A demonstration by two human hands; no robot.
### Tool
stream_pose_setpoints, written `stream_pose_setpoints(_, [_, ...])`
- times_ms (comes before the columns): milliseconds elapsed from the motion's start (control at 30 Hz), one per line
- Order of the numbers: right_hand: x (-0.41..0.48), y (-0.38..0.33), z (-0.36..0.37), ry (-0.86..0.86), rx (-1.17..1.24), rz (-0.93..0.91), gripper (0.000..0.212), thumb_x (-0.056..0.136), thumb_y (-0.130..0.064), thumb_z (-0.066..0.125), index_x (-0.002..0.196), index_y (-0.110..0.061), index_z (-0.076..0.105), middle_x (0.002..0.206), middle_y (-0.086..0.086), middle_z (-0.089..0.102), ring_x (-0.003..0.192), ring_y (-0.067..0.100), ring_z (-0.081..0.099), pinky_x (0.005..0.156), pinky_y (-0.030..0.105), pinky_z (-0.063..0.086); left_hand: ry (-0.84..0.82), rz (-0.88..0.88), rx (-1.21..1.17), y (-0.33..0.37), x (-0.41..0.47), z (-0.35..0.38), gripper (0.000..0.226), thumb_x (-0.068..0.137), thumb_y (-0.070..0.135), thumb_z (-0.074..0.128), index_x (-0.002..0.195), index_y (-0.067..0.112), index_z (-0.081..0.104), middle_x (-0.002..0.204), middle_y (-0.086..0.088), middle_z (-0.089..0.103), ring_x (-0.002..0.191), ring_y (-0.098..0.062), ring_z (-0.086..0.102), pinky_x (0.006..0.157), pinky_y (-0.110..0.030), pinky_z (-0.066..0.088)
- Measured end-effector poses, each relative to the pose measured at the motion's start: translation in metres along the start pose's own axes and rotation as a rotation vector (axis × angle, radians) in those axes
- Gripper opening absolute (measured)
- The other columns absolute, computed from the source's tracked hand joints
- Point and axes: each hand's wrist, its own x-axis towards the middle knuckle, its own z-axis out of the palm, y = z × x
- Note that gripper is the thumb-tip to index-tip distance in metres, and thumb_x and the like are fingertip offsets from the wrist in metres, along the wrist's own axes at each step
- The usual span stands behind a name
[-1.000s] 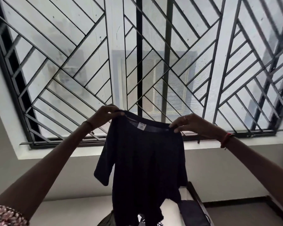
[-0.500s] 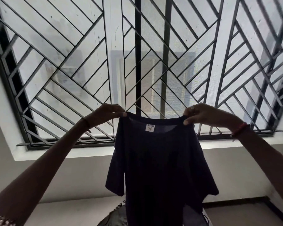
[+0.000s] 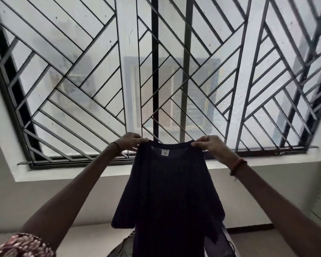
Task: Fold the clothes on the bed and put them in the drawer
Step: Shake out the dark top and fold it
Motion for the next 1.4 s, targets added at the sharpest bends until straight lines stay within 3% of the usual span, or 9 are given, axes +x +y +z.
stream_pose_setpoints(200, [-0.008, 0.012, 0.044, 0.125, 0.067, 0.048, 0.014, 0.074, -0.009, 0.078, 0.081, 0.000, 0.069, 0.077, 0.010, 0.070, 0.070, 0.017, 0.066, 0.068, 0.027, 0.057, 0.019, -0.045, -0.337, -0.006, -0.012, 0.037, 0.038, 0.090, 0.027, 0.061, 0.109, -0.006, 0.058, 0.099, -0.015, 0.068, 0.078, -0.018, 0.068, 0.065, -0.023, 0.056])
stream_pose_setpoints(400, [-0.011, -0.001, 0.084, 0.159, 0.103, -0.008, 0.015, 0.074, -0.012, 0.079, 0.082, -0.002, 0.071, 0.072, 0.004, 0.069, 0.064, 0.009, 0.065, 0.061, 0.016, 0.053, 0.055, 0.038, -0.316, 0.010, -0.018, 0.066, 0.019, 0.089, 0.021, 0.062, 0.094, 0.002, 0.063, 0.076, -0.004, 0.061, 0.054, 0.001, 0.061, 0.050, -0.011, 0.047])
stream_pose_setpoints(500, [-0.009, -0.007, 0.094, 0.175, 0.064, -0.042, 0.022, 0.072, -0.016, 0.081, 0.086, -0.001, 0.072, 0.073, 0.004, 0.070, 0.067, 0.011, 0.067, 0.065, 0.019, 0.055, 0.056, 0.050, -0.342, 0.014, -0.020, 0.071, 0.022, 0.089, 0.021, 0.062, 0.096, 0.000, 0.062, 0.083, -0.012, 0.064, 0.066, -0.008, 0.064, 0.060, -0.015, 0.054])
stream_pose_setpoints(600, [-0.006, -0.010, 0.096, 0.177, 0.087, -0.044, 0.025, 0.072, -0.018, 0.082, 0.087, -0.001, 0.073, 0.078, 0.009, 0.072, 0.071, 0.015, 0.069, 0.070, 0.024, 0.058, 0.008, 0.050, -0.424, 0.013, -0.020, 0.068, 0.023, 0.088, 0.023, 0.064, 0.095, 0.001, 0.062, 0.102, -0.026, 0.066, 0.094, -0.034, 0.067, 0.087, -0.040, 0.055])
stream_pose_setpoints(800, [-0.011, -0.014, 0.091, 0.095, 0.213, -0.041, 0.015, 0.082, -0.014, 0.072, 0.090, -0.002, 0.071, 0.082, 0.010, 0.072, 0.072, 0.015, 0.069, 0.068, 0.025, 0.056, -0.109, 0.093, -0.486, 0.016, -0.021, 0.059, 0.014, 0.092, 0.016, 0.056, 0.098, 0.006, 0.065, 0.091, -0.010, 0.072, 0.086, -0.020, 0.070, 0.081, -0.029, 0.057])
stream_pose_setpoints(1067, [-0.011, -0.018, 0.079, -0.027, 0.163, -0.114, 0.015, 0.084, -0.012, 0.068, 0.092, 0.000, 0.072, 0.086, 0.011, 0.072, 0.082, 0.018, 0.070, 0.072, 0.024, 0.055, -0.042, 0.265, -0.280, 0.020, -0.011, 0.059, 0.013, 0.085, 0.007, 0.065, 0.097, 0.004, 0.058, 0.083, -0.007, 0.067, 0.073, -0.010, 0.069, 0.073, -0.027, 0.058])
stream_pose_setpoints(1167, [-0.010, -0.017, 0.072, -0.052, 0.193, -0.098, 0.018, 0.088, -0.012, 0.063, 0.095, 0.003, 0.070, 0.088, 0.015, 0.071, 0.083, 0.021, 0.069, 0.080, 0.030, 0.054, 0.094, 0.334, -0.104, 0.023, -0.004, 0.059, 0.032, 0.079, 0.010, 0.072, 0.100, 0.009, 0.048, 0.080, -0.002, 0.061, 0.067, -0.006, 0.064, 0.062, -0.022, 0.054])
stream_pose_setpoints(1300, [-0.014, -0.021, 0.065, -0.142, 0.325, -0.096, 0.015, 0.091, -0.010, 0.058, 0.097, 0.000, 0.068, 0.085, 0.008, 0.069, 0.080, 0.014, 0.067, 0.073, 0.023, 0.054, 0.024, 0.431, 0.031, 0.023, 0.003, 0.055, 0.032, 0.082, 0.020, 0.070, 0.111, 0.022, 0.057, 0.106, -0.001, 0.061, 0.102, -0.010, 0.058, 0.089, -0.020, 0.046])
stream_pose_setpoints(1400, [-0.015, -0.023, 0.065, -0.146, 0.466, -0.086, 0.017, 0.092, -0.010, 0.057, 0.102, -0.001, 0.067, 0.092, 0.010, 0.070, 0.084, 0.013, 0.068, 0.068, 0.020, 0.054, -0.046, 0.367, -0.008, 0.030, 0.003, 0.054, 0.029, 0.084, 0.035, 0.067, 0.095, 0.008, 0.070, 0.091, -0.010, 0.066, 0.086, -0.013, 0.059, 0.081, -0.032, 0.047])
